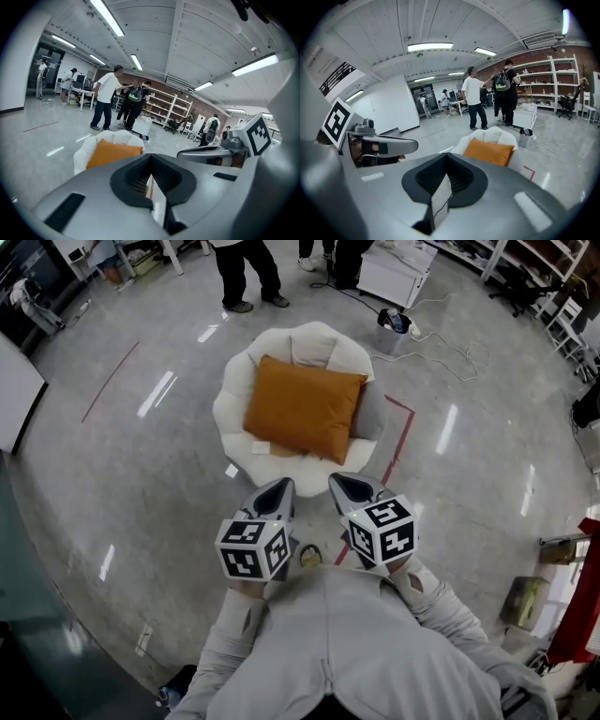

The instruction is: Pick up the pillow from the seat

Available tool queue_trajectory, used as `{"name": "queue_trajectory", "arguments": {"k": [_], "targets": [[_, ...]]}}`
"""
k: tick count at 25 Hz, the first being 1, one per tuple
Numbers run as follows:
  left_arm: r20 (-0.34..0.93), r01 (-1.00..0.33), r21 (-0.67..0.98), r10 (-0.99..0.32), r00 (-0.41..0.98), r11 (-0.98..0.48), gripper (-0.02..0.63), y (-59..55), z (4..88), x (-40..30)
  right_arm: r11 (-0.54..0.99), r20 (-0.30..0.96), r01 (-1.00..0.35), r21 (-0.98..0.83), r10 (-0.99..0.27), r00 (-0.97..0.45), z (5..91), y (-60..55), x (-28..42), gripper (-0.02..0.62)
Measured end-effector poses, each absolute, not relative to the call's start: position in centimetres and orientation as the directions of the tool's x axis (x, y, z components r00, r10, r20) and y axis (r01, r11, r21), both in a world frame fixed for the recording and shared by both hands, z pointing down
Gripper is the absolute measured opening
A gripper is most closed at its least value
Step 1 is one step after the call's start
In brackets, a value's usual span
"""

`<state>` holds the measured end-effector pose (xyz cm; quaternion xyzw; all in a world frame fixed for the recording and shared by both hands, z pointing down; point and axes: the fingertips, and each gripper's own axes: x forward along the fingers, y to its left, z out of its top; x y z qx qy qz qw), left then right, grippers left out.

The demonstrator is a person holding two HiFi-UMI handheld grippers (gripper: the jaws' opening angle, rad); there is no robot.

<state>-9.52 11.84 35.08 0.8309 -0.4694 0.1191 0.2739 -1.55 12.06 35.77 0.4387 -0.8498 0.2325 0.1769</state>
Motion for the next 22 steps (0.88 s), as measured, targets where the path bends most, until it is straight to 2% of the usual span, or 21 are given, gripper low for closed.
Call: {"name": "queue_trajectory", "arguments": {"k": [9,22], "targets": [[0.465,-0.834,0.38,-0.696,0.547,-0.401,0.005,7.9,36.0,-11.8,0.479,0.532,-0.841,-0.25,-0.658,-0.533,36.5,8.3,-3.8,0.0],[0.501,-0.83,0.399,-0.665,0.553,-0.39,0.006,4.0,38.0,-10.7,0.445,0.564,-0.854,-0.268,-0.646,-0.514,37.9,4.5,-2.4,0.0]]}}
